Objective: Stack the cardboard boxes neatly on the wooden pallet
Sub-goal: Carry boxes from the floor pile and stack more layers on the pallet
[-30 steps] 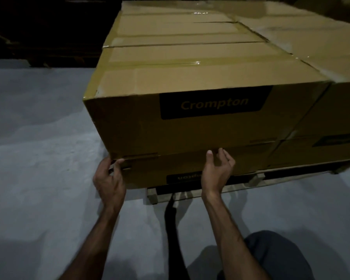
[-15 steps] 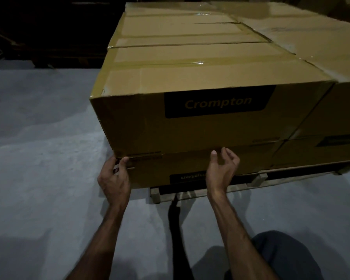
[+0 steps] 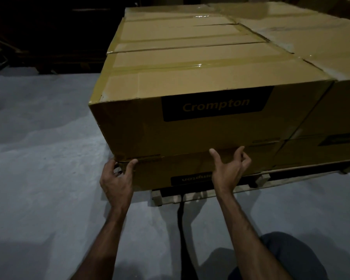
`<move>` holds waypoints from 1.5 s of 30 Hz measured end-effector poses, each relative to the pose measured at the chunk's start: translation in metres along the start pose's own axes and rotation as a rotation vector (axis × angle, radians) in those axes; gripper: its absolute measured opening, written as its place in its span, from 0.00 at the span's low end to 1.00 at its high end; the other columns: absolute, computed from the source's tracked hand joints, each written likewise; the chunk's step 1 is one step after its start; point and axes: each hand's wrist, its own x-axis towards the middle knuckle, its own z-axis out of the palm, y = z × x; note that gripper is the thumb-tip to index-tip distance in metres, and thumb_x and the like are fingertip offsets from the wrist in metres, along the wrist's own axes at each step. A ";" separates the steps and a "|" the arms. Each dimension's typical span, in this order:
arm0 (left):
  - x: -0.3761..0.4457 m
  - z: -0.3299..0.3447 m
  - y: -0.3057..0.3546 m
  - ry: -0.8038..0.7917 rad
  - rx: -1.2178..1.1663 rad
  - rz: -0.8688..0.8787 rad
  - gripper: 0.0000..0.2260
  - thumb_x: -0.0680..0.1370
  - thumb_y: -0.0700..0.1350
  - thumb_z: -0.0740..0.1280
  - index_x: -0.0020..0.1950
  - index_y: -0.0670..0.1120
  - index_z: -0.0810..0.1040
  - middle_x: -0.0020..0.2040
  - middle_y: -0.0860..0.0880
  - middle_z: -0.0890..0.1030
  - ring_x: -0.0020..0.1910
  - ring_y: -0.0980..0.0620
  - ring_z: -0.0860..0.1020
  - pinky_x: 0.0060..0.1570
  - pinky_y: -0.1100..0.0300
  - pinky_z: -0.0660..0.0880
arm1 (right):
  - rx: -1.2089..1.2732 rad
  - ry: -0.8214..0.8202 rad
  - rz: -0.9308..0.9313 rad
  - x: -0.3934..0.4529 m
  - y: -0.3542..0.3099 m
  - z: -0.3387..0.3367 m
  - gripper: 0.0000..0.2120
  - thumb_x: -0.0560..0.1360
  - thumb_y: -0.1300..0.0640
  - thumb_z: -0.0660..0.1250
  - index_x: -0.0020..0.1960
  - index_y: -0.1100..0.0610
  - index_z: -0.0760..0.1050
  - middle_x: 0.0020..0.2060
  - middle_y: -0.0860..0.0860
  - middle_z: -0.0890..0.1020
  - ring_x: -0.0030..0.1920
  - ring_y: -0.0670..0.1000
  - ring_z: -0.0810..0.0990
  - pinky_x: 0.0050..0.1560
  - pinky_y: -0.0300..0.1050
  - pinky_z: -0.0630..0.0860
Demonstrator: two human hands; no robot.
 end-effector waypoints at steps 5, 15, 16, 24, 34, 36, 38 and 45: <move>-0.001 0.001 0.002 0.017 0.022 0.025 0.20 0.76 0.63 0.73 0.61 0.52 0.80 0.55 0.53 0.82 0.54 0.49 0.82 0.51 0.40 0.84 | -0.026 0.014 -0.043 0.002 0.007 0.000 0.51 0.71 0.36 0.76 0.83 0.58 0.59 0.74 0.57 0.64 0.66 0.48 0.66 0.62 0.42 0.71; -0.003 0.004 0.000 0.043 0.031 0.033 0.20 0.77 0.60 0.74 0.63 0.49 0.81 0.56 0.54 0.81 0.55 0.48 0.82 0.50 0.39 0.83 | -0.089 0.041 -0.058 0.005 0.012 0.003 0.52 0.70 0.32 0.75 0.83 0.57 0.59 0.74 0.56 0.63 0.68 0.51 0.69 0.61 0.43 0.72; -0.003 0.004 0.000 0.045 0.032 0.032 0.22 0.77 0.60 0.74 0.64 0.47 0.81 0.57 0.54 0.81 0.56 0.48 0.82 0.51 0.39 0.83 | -0.081 0.039 -0.049 0.005 0.012 0.003 0.53 0.70 0.32 0.76 0.84 0.56 0.59 0.74 0.55 0.63 0.68 0.50 0.68 0.62 0.43 0.72; -0.008 0.006 -0.003 0.031 0.024 0.038 0.24 0.79 0.65 0.71 0.66 0.51 0.79 0.58 0.55 0.81 0.56 0.49 0.82 0.50 0.38 0.83 | -0.052 0.082 -0.047 0.015 0.018 -0.011 0.50 0.72 0.38 0.77 0.85 0.53 0.57 0.74 0.55 0.64 0.67 0.45 0.65 0.65 0.44 0.69; -0.009 0.004 -0.010 -0.030 0.090 0.097 0.29 0.81 0.65 0.67 0.77 0.52 0.71 0.68 0.46 0.79 0.64 0.43 0.80 0.56 0.34 0.81 | -0.186 0.114 -0.072 0.052 0.016 -0.049 0.38 0.82 0.35 0.62 0.86 0.48 0.53 0.83 0.49 0.55 0.77 0.53 0.66 0.67 0.47 0.62; -0.008 0.005 -0.011 -0.034 0.093 0.107 0.27 0.81 0.63 0.68 0.76 0.52 0.72 0.67 0.46 0.80 0.64 0.43 0.80 0.56 0.34 0.80 | -0.219 0.085 -0.084 0.065 0.018 -0.056 0.37 0.82 0.34 0.59 0.86 0.47 0.52 0.84 0.48 0.52 0.79 0.55 0.64 0.68 0.55 0.68; -0.010 0.007 -0.008 -0.030 0.098 0.106 0.23 0.82 0.57 0.70 0.76 0.56 0.71 0.66 0.45 0.80 0.64 0.42 0.79 0.56 0.34 0.80 | -0.216 0.073 -0.073 0.075 0.022 -0.061 0.37 0.82 0.34 0.59 0.86 0.48 0.52 0.84 0.48 0.51 0.79 0.55 0.63 0.67 0.56 0.73; -0.010 0.008 -0.006 -0.027 0.086 0.081 0.21 0.82 0.56 0.70 0.74 0.64 0.68 0.67 0.45 0.79 0.65 0.42 0.78 0.57 0.33 0.80 | -0.172 0.045 -0.080 0.084 0.037 -0.069 0.37 0.82 0.35 0.61 0.85 0.46 0.53 0.83 0.48 0.53 0.79 0.56 0.63 0.60 0.48 0.70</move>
